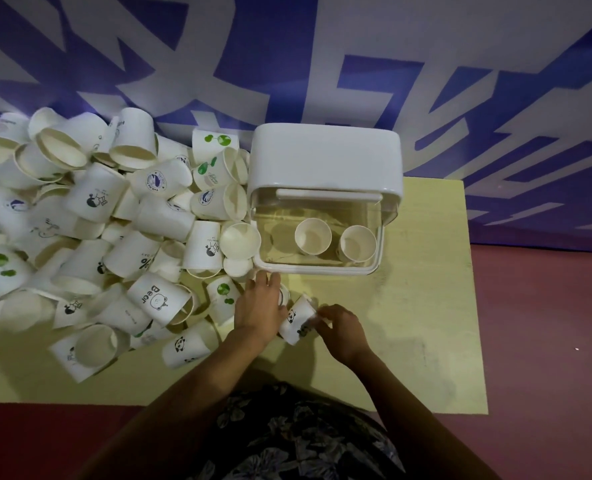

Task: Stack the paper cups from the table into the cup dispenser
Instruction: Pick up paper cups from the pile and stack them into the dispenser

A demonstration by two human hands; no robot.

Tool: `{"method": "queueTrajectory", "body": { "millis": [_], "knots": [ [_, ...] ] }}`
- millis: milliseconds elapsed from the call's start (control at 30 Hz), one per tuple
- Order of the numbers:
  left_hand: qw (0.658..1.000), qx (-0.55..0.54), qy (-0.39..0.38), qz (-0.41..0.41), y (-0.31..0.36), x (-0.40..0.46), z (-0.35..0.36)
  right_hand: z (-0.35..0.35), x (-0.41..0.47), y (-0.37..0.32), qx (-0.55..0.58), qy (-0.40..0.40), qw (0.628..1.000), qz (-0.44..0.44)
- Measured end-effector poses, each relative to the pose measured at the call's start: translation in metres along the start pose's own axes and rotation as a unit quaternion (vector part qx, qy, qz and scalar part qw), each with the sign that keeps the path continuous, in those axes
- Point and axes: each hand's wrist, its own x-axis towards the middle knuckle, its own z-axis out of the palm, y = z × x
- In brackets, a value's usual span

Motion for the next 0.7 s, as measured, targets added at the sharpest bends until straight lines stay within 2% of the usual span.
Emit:
{"method": "queueTrajectory", "body": {
  "millis": [100, 233, 300, 367, 433, 533, 700],
  "knots": [
    [0.995, -0.091, 0.03, 0.005, -0.008, -0.004, -0.011, -0.005, -0.004, -0.005, 0.01, 0.026, 0.999, 0.04],
    [0.974, -0.222, 0.044, -0.004, -0.016, -0.012, -0.033, -0.009, -0.011, -0.015, 0.039, 0.086, 0.994, 0.047],
    [0.965, -0.26, 0.037, 0.002, -0.018, -0.014, -0.041, -0.011, -0.016, -0.024, 0.044, 0.13, 0.99, 0.028],
    [0.957, -0.289, -0.003, 0.036, -0.021, -0.016, -0.051, -0.015, -0.021, -0.036, 0.051, 0.172, 0.984, -0.001],
    [0.952, -0.285, -0.068, 0.092, -0.024, -0.017, -0.061, -0.019, -0.025, -0.045, 0.051, 0.203, 0.977, -0.044],
    [0.951, -0.223, -0.139, 0.163, -0.027, -0.015, -0.072, -0.022, -0.032, -0.052, 0.041, 0.231, 0.968, -0.084],
    [0.94, -0.196, -0.195, 0.202, -0.021, -0.017, -0.077, -0.029, -0.045, -0.064, 0.028, 0.284, 0.953, -0.106]
  ]
}}
